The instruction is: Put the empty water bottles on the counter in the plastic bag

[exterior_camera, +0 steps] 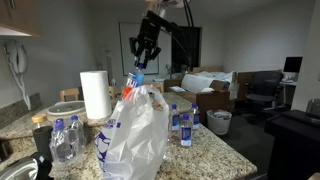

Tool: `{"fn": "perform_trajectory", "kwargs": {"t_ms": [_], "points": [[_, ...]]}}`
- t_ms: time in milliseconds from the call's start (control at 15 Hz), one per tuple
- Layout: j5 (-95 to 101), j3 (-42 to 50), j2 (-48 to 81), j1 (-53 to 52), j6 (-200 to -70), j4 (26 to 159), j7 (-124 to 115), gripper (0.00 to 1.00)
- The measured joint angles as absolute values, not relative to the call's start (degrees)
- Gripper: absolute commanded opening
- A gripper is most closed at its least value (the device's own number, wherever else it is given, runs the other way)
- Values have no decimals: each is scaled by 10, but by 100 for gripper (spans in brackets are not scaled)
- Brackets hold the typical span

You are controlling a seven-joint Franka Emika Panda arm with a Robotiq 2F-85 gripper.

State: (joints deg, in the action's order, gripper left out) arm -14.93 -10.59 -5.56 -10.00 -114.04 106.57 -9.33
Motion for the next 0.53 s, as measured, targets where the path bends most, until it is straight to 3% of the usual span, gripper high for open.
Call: {"fn": "perform_trajectory", "kwargs": {"t_ms": [533], "points": [[-147, -104, 27, -100, -1127, 1013, -213, 14]]}}
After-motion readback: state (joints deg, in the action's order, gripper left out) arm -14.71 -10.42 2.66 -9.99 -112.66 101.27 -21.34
